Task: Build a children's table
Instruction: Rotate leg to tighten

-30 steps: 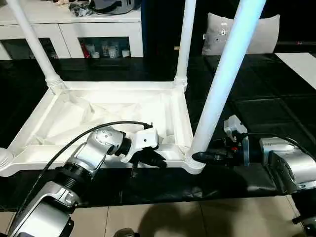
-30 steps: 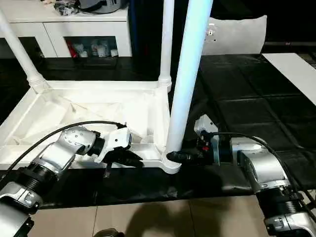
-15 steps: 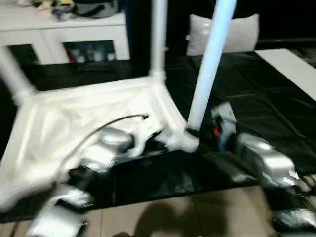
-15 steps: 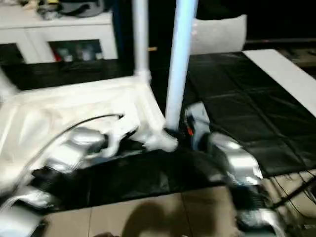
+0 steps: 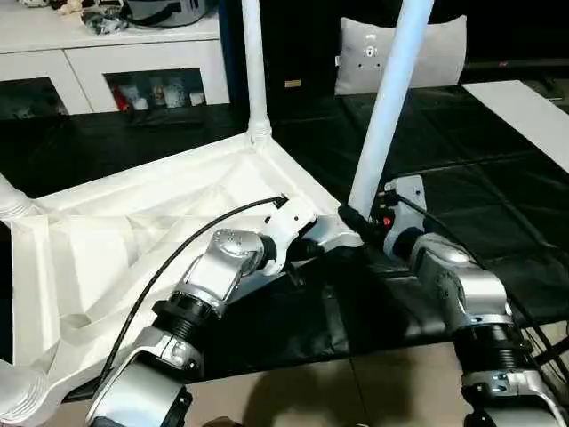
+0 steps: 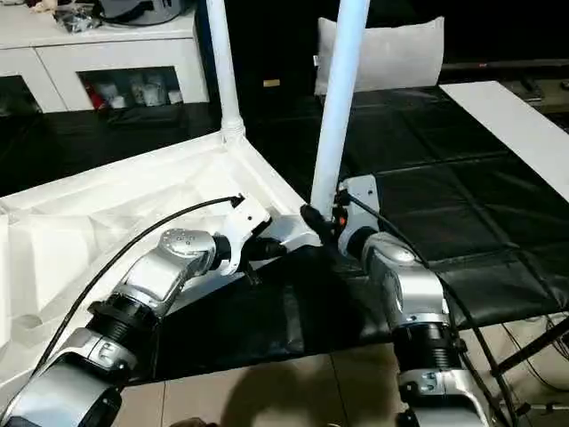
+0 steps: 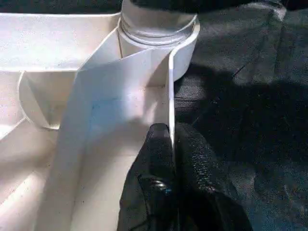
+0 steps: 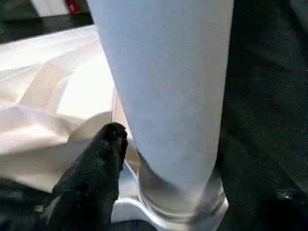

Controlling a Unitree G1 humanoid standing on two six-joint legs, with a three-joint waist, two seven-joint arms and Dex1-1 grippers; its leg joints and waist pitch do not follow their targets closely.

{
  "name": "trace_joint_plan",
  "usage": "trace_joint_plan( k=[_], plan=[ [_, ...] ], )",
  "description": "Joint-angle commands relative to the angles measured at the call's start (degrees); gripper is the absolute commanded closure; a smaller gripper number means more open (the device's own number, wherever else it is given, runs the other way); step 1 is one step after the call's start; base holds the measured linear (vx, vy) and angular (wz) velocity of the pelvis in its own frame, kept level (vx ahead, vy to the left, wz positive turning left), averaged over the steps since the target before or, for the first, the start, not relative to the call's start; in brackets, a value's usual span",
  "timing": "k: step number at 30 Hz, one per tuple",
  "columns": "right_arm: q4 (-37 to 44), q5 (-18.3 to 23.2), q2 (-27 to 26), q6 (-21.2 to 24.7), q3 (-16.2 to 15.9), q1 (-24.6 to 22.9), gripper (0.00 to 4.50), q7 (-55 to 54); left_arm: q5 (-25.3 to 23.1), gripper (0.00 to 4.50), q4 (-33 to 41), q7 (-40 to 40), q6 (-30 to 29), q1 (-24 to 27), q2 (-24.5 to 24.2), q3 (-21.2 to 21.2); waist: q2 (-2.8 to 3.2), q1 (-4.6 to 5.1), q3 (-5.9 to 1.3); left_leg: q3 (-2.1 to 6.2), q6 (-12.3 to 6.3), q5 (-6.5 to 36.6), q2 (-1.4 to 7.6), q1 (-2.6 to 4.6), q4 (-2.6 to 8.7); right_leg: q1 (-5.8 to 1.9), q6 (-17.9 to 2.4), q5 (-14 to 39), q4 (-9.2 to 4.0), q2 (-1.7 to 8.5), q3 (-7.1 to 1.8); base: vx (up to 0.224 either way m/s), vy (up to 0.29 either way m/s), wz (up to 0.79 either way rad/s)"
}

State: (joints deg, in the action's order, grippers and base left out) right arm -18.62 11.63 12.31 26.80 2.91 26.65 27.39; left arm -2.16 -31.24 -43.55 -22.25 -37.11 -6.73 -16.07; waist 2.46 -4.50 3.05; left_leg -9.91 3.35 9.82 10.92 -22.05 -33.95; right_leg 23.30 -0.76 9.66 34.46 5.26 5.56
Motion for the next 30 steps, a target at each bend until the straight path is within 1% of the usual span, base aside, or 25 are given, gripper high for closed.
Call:
trace_joint_plan(
  k=[1,2,3,4,5,6,7,9,10,11,13,15,16,17,19,20,21,22,23,24,25,26,27,28,30],
  plan=[
    [-0.23,0.42,1.86,-0.69,-0.28,-0.62,1.09,2.7,0.98,4.5,2.3,-2.19,3.5,-0.6,-1.75,0.86,-0.47,-0.43,-4.28,0.55,-3.18,10.05,1.71,0.59,3.55,-3.57,-10.77,12.35,-4.44,3.4,-2.65,0.0,0.0,0.0],
    [-0.23,0.42,1.86,-0.69,-0.28,-0.62,1.02,2.7,0.98,4.5,2.3,-2.19,3.5,-0.6,-1.75,0.86,-0.55,-0.44,-4.27,0.57,-3.15,10.26,1.69,0.6,3.58,-3.61,-10.64,12.7,-4.51,3.4,-2.61,0.0,0.0,0.0],
    [0.25,0.8,3.94,-1.06,-0.41,-1.01,0.93,6.16,1.06,4.5,2.53,-4.77,5.01,-0.1,-2.91,0.08,-0.52,-0.44,-4.25,0.55,-3.07,10.29,1.67,0.59,3.55,-3.62,-10.5,12.99,-4.49,3.41,-2.65,0.0,0.0,0.0],
    [0.25,0.8,3.94,-1.06,-0.41,-1.01,0.81,6.16,1.06,4.5,2.53,-4.77,5.01,-0.1,-2.91,0.08,-0.54,-0.52,-4.24,0.53,-3.16,10.62,1.72,0.63,3.54,-3.63,-10.27,13.46,-4.58,3.44,-2.66,0.0,0.0,0.0],
    [0.4,1.03,5.0,-1.1,-0.46,-1.16,0.81,7.91,0.99,4.5,2.53,-6.02,5.98,0.14,-3.51,-0.38,-0.47,-0.54,-4.27,0.52,-3.25,10.63,1.71,0.66,3.51,-3.61,-10.35,13.25,-4.5,3.38,-2.65,0.0,0.0,0.0],
    [0.36,1.1,6.57,-1.24,-0.64,-1.22,0.65,9.97,0.83,4.5,2.41,-7.56,6.69,0.35,-4.34,-1.0,-0.33,-0.69,-4.23,0.54,-3.29,10.83,1.82,0.75,3.54,-3.47,-10.6,13.16,-4.55,3.39,-2.65,0.0,0.0,0.0],
    [0.19,1.21,8.06,-1.38,-0.8,-1.2,0.65,12.0,0.77,4.5,2.3,-9.23,7.57,0.55,-5.19,-1.55,-0.39,-0.8,-4.26,0.52,-3.33,10.87,1.85,0.78,3.51,-3.51,-10.63,13.16,-4.58,3.38,-2.65,0.0,0.0,0.0],
    [-0.06,1.33,9.08,-1.59,-0.97,-1.14,0.38,13.33,0.76,4.5,2.13,-10.3,8.19,0.63,-5.71,-1.93,-0.37,-0.97,-4.3,0.58,-3.36,10.64,1.92,0.7,3.52,-3.61,-10.91,12.2,-4.3,3.4,-2.68,0.0,0.0,0.0],
    [-0.09,1.6,10.34,-1.85,-1.32,-1.18,0.28,15.48,0.82,4.5,2.01,-11.67,8.71,0.74,-6.37,-2.31,-0.32,-1.08,-4.32,0.52,-3.43,10.73,1.96,0.84,3.48,-3.46,-11.21,11.98,-4.31,3.43,-2.67,0.0,0.0,0.0],
    [0.29,2.07,11.99,-2.11,-2.06,-1.34,0.24,18.81,0.89,4.5,1.86,-13.92,10.15,0.89,-7.33,-3.01,-0.45,-1.08,-4.31,0.53,-3.47,10.61,1.98,0.78,3.48,-3.51,-11.28,11.85,-4.26,3.41,-2.7,0.0,0.0,0.0],
    [0.86,2.41,13.4,-2.59,-2.82,-1.57,0.08,21.81,0.95,4.5,1.91,-15.99,11.16,1.08,-8.24,-3.65,-0.36,-1.39,-4.35,0.5,-3.75,10.2,2.07,0.79,3.41,-3.54,-11.69,10.99,-4.08,3.41,-2.72,0.0,0.0,0.0],
    [1.58,2.68,15.73,-4.0,-4.25,-1.89,0.08,27.02,1.24,4.5,2.59,-20.85,13.84,1.68,-10.3,-5.01,-0.44,-1.82,-4.39,0.5,-3.99,10.43,2.1,0.79,3.35,-3.63,-11.73,11.09,-4.08,3.5,-2.66,0.0,0.0,0.0],
    [1.58,2.7,16.38,-4.63,-4.66,-1.95,0.08,28.66,1.43,4.5,2.88,-22.45,14.61,1.88,-10.88,-5.41,-0.57,-1.99,-4.25,0.36,-4.13,10.39,2.15,0.77,3.36,-3.5,-11.88,11.54,-4.0,3.53,-2.74,0.0,0.0,0.0],
    [1.88,2.69,17.49,-5.78,-6.12,-2.27,0.36,32.32,1.69,4.5,3.47,-25.3,15.6,2.19,-12.02,-6.21,-0.48,-2.15,-4.32,0.37,-4.09,10.42,2.2,0.85,3.34,-3.46,-11.85,11.83,-4.04,3.59,-2.74,0.0,0.0,0.0],
    [2.33,2.97,18.26,-6.29,-7.4,-2.61,0.5,35.3,1.84,4.5,3.79,-27.33,16.32,2.36,-12.82,-6.86,-0.35,-2.38,-4.2,0.38,-4.04,11.41,2.41,0.98,3.46,-3.24,-12.11,12.75,-4.05,3.52,-2.72,0.0,0.0,0.0],
    [2.39,3.01,18.33,-6.41,-7.53,-2.66,0.5,35.65,1.85,4.5,3.82,-27.6,16.4,2.38,-12.92,-6.96,-0.53,-2.39,-4.15,0.39,-3.82,12.12,2.41,1.01,3.52,-3.25,-11.99,13.7,-4.16,3.53,-2.7,0.0,0.0,0.0],
    [2.5,3.09,18.47,-6.62,-7.76,-2.74,0.8,36.31,1.88,4.5,3.86,-28.1,16.55,2.41,-13.12,-7.14,-0.47,-2.49,-4.17,0.44,-3.65,12.34,2.45,1.06,3.54,-3.24,-11.93,14.17,-4.14,3.61,-2.7,0.0,0.0,0.0],
    [2.79,3.68,18.62,-6.02,-8.19,-2.86,0.89,37.75,1.87,4.5,4.02,-29.03,16.81,2.46,-13.51,-7.52,-0.57,-2.48,-4.14,0.47,-3.4,12.66,2.49,1.1,3.62,-3.2,-11.83,14.76,-4.18,3.6,-2.72,0.0,0.0,0.0],
    [3.04,3.99,18.77,-5.63,-8.56,-2.98,0.92,38.66,1.85,4.5,4.19,-29.53,16.85,2.5,-13.74,-7.74,-0.53,-2.52,-4.17,0.51,-3.33,12.66,2.49,1.07,3.62,-3.27,-11.83,14.87,-4.15,3.66,-2.72,0.0,0.0,0.0],
    [3.14,4.3,18.96,-5.3,-8.92,-3.04,0.92,39.55,1.82,4.5,4.25,-30.0,16.97,2.52,-13.91,-7.88,-0.67,-2.57,-4.1,0.5,-3.32,12.97,2.52,1.04,3.63,-3.26,-11.73,15.36,-4.18,3.69,-2.74,0.0,0.0,0.0],
    [3.29,4.67,18.97,-4.86,-9.18,-3.08,1.1,40.2,1.89,4.5,4.36,-30.4,16.95,2.51,-14.02,-7.91,-0.71,-2.69,-4.13,0.5,-3.41,12.78,2.56,1.11,3.62,-3.22,-11.51,15.64,-4.19,3.74,-2.79,0.0,0.0,0.0],
    [3.3,4.82,18.94,-4.94,-9.39,-3.11,1.1,40.92,2.03,4.5,4.35,-30.86,17.11,2.5,-14.08,-7.86,-0.68,-2.82,-4.17,0.48,-3.43,12.48,2.58,1.15,3.57,-3.09,-11.48,15.77,-4.19,3.75,-2.83,0.0,0.0,0.0],
    [3.33,4.85,18.87,-5.07,-9.49,-3.13,1.33,41.21,2.1,4.5,4.36,-31.09,17.24,2.51,-14.1,-7.83,-0.7,-2.85,-4.14,0.44,-3.43,12.5,2.56,1.14,3.58,-3.06,-11.44,16.0,-4.27,3.74,-2.84,0.0,0.0,0.0],
    [3.35,4.83,18.8,-5.21,-9.56,-3.15,1.37,41.41,2.15,4.5,4.37,-31.24,17.33,2.52,-14.12,-7.83,-0.68,-3.14,-4.16,0.43,-3.32,12.47,2.59,1.2,3.56,-3.01,-11.36,16.28,-4.28,3.77,-2.86,0.0,0.0,0.0],
    [3.44,4.93,18.64,-5.17,-9.57,-3.14,1.54,41.47,2.22,4.5,4.53,-31.26,17.3,2.6,-14.11,-7.83,-0.72,-3.4,-4.17,0.43,-3.08,12.31,2.54,1.15,3.55,-3.03,-11.09,16.53,-4.28,3.79,-2.87,0.0,0.0,0.0]
  ],
)
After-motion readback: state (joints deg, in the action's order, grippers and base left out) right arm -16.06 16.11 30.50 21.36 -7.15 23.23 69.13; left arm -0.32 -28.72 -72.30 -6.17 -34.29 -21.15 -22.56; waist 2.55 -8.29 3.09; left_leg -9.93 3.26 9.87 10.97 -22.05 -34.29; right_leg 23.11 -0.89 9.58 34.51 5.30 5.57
